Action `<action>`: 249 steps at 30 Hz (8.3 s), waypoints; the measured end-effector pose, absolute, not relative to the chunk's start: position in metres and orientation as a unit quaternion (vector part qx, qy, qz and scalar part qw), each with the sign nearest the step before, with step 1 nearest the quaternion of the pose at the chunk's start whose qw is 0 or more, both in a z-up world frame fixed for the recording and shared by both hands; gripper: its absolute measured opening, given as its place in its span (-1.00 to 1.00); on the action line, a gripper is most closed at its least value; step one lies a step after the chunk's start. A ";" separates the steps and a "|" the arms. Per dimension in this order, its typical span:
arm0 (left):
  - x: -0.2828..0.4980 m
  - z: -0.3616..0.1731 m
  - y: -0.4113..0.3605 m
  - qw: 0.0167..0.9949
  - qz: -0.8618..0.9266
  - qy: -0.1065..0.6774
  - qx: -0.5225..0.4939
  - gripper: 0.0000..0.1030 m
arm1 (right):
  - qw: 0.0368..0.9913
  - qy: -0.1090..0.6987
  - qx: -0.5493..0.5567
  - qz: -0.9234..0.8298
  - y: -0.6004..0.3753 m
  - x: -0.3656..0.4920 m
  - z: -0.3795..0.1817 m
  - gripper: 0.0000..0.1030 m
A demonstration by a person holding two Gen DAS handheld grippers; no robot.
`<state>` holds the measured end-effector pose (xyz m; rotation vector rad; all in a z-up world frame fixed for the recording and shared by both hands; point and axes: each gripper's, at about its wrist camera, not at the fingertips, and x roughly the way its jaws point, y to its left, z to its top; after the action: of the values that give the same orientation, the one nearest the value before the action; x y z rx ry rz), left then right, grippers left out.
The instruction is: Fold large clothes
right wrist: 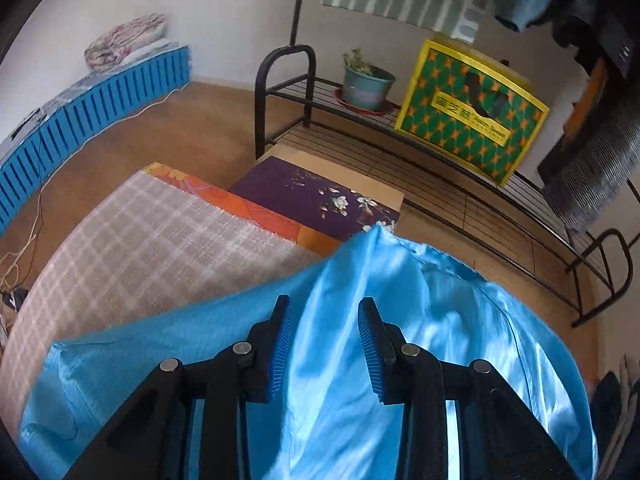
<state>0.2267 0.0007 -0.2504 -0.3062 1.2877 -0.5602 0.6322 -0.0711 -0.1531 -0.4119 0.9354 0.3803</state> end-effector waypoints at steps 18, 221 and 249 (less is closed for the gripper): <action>0.236 -0.255 0.011 0.738 -0.270 0.593 -0.175 -0.96 | 0.824 0.524 -0.107 0.186 -0.127 0.703 -0.214 -1.00; 0.223 -0.233 0.194 0.819 -0.054 0.487 -0.299 0.23 | 0.743 0.602 -0.046 0.289 0.063 0.389 -0.223 -1.00; 0.215 -0.189 -0.014 0.821 -0.235 0.515 -0.069 -0.99 | 0.746 0.536 0.296 0.262 -0.209 0.372 -0.229 -1.00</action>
<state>0.2145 -0.0137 -0.1889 -0.1469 1.0963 -0.5001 0.3724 -0.2093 -0.2295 0.6470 1.1730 0.5741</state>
